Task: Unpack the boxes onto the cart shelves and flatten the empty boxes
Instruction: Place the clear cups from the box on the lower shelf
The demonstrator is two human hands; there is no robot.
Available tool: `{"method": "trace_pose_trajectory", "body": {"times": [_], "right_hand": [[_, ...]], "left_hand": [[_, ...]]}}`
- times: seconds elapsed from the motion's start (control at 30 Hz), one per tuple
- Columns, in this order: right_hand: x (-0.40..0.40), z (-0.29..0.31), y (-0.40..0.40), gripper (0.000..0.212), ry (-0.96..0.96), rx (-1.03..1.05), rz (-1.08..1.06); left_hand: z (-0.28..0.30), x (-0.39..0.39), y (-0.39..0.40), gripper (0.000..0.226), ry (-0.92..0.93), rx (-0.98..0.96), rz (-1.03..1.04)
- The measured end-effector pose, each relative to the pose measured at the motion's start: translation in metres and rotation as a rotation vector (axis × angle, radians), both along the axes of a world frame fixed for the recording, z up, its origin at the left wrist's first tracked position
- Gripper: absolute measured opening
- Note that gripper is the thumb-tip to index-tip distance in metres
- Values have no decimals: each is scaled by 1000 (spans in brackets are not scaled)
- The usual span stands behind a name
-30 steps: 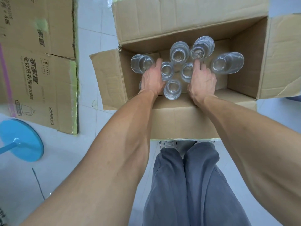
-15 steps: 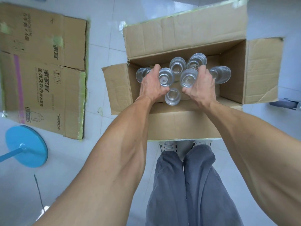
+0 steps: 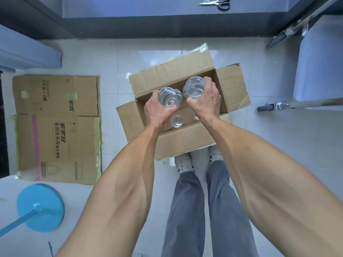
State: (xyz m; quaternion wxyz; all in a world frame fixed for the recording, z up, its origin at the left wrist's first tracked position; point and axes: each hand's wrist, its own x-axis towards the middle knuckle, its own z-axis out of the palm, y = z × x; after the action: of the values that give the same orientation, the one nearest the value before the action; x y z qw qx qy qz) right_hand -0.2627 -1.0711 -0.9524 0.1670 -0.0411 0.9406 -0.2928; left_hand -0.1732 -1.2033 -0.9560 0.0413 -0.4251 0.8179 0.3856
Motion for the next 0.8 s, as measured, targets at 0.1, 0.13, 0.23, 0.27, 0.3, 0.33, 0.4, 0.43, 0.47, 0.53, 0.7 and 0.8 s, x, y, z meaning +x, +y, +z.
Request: {"method": "trace_pose_trajectory", "body": {"times": [0.1, 0.13, 0.23, 0.27, 0.3, 0.33, 0.4, 0.43, 0.47, 0.53, 0.7, 0.8], "right_hand": [[-1, 22, 21, 62, 36, -14, -73], [0, 30, 32, 61, 43, -22, -114], [4, 52, 61, 60, 17, -41, -254], [8, 56, 69, 63, 4, -50, -292], [12, 60, 82, 64, -2, -63, -318], [18, 62, 91, 65, -5, -73, -327], [29, 65, 118, 67, 0, -90, -326], [34, 65, 131, 70, -7, -102, -326], [38, 65, 148, 72, -20, -116, -332], [42, 67, 182, 74, -46, -128, -353], [49, 86, 287, 64, -51, -108, -421], [50, 99, 356, 62, -54, -79, -452]], "left_hand": [[23, -3, 19, 53, 21, -7, -9], [30, -2, 30, 53, 38, 2, 1], [51, -3, 60, 55, 70, 28, 40], [55, -3, 69, 55, 58, 25, 40], [59, -4, 81, 56, 49, 19, 26], [62, -5, 92, 57, 45, 13, 11], [69, -7, 119, 60, 41, 1, -18], [72, -8, 132, 61, 43, -9, -25], [74, -7, 147, 63, 50, -14, -29], [78, -4, 180, 62, 59, -14, -28], [90, 8, 271, 57, 9, -3, -85], [95, 17, 332, 57, 20, -2, -120]]}}
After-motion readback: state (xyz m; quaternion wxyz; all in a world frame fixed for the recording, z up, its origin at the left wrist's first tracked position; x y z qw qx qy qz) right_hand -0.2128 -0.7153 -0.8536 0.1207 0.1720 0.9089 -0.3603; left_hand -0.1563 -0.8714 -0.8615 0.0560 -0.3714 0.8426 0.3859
